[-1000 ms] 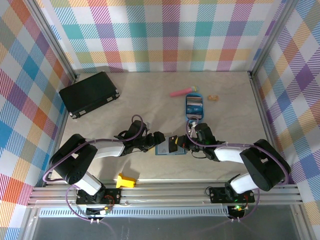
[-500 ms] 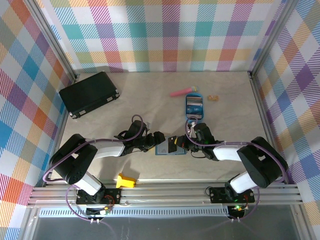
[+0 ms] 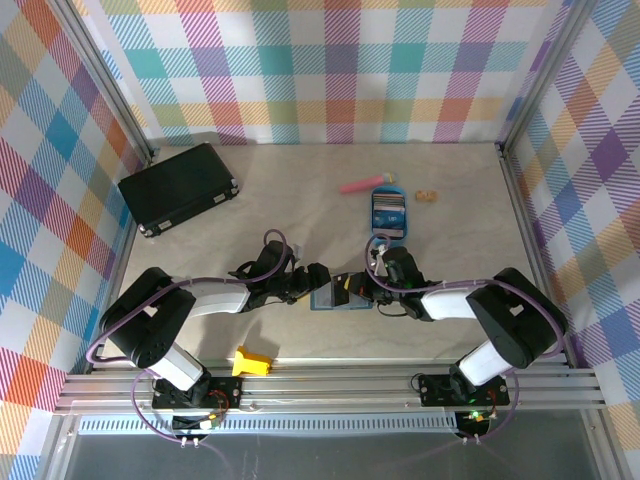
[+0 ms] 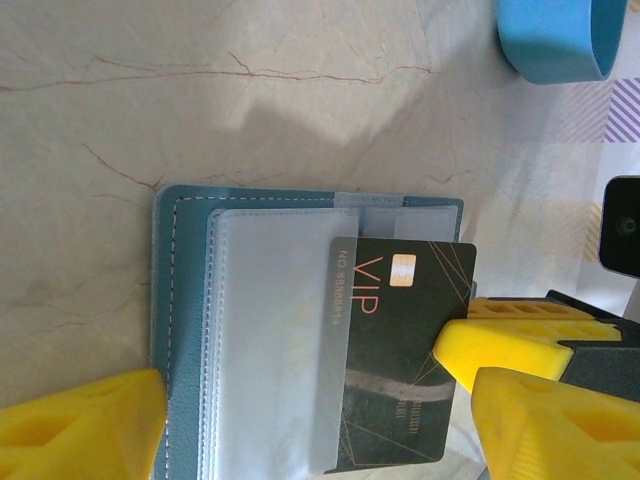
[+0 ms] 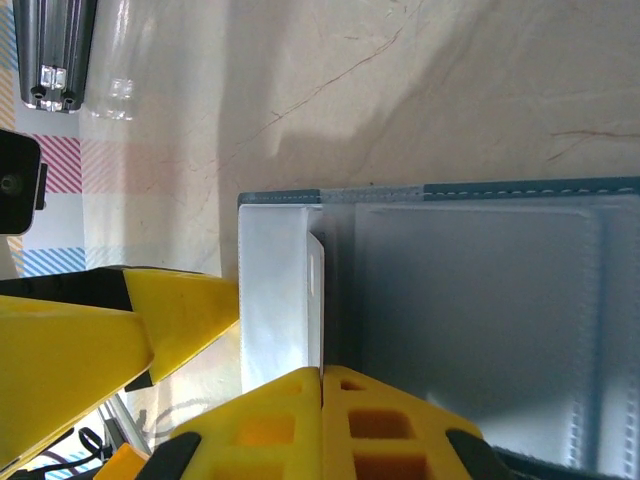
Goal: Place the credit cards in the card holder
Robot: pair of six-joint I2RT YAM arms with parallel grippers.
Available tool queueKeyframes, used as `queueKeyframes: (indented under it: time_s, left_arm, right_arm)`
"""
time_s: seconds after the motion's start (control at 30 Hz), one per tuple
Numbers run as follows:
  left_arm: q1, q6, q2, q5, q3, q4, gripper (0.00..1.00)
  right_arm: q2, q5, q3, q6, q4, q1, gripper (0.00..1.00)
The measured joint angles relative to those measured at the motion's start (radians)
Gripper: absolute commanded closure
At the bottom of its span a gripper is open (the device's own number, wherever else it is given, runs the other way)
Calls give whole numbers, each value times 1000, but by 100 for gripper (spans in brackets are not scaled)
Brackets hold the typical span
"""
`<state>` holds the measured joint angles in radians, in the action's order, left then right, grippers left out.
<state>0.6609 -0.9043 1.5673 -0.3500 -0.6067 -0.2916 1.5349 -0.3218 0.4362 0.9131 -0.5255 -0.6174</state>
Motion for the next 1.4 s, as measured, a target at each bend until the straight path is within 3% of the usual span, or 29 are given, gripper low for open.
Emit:
queueKeyframes:
  time_s: [0.23,0.53,0.67,0.97,1.4]
  left_arm:
    - [2,0,1,1,0,-2,20]
    - [4,-6,1,5,0,-3,21]
    - [5,-23,1,12,4,-14,21]
    - [5,-31,1,14,14,-35,21]
    - [5,-30,-1,16,14,-32,21]
  right_arm:
    - [23,0,5,18,-21,-10,98]
    - [18,22,18,11,24,-18,67]
    - [-46,46,49,-17,128,-18,61]
    - [-191,121,145,-85,385,-18,59]
    - [-169,278,341,-171,769,-96,55]
